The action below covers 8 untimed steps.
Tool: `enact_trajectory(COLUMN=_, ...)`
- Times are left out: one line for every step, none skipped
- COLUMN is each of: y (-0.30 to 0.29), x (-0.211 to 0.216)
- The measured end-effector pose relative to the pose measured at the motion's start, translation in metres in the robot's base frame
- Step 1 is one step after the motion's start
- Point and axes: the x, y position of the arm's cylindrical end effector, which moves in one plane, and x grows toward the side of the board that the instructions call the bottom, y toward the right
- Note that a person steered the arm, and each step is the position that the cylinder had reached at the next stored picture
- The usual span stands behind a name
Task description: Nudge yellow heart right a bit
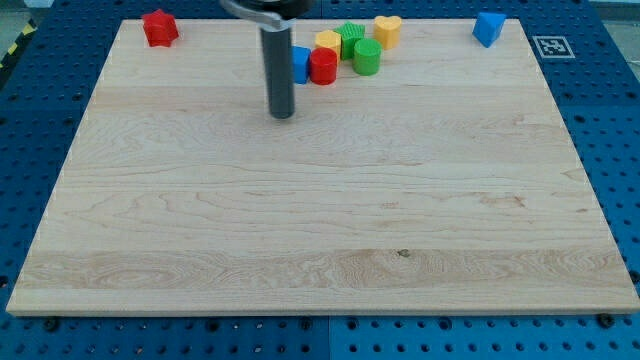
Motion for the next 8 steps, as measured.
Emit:
enact_trajectory(y=-0.073, x=-0.003)
enact_trajectory(y=-0.106, x=-0.032)
enact_trajectory(y=-0.103, x=-0.070)
enact_trajectory(y=-0.091, x=-0.087)
enact_trajectory(y=-0.084, x=-0.102)
enact_trajectory(y=-0.057, x=-0.146)
enact_trajectory(y=-0.009, x=-0.176)
enact_trajectory(y=0.060, x=-0.182)
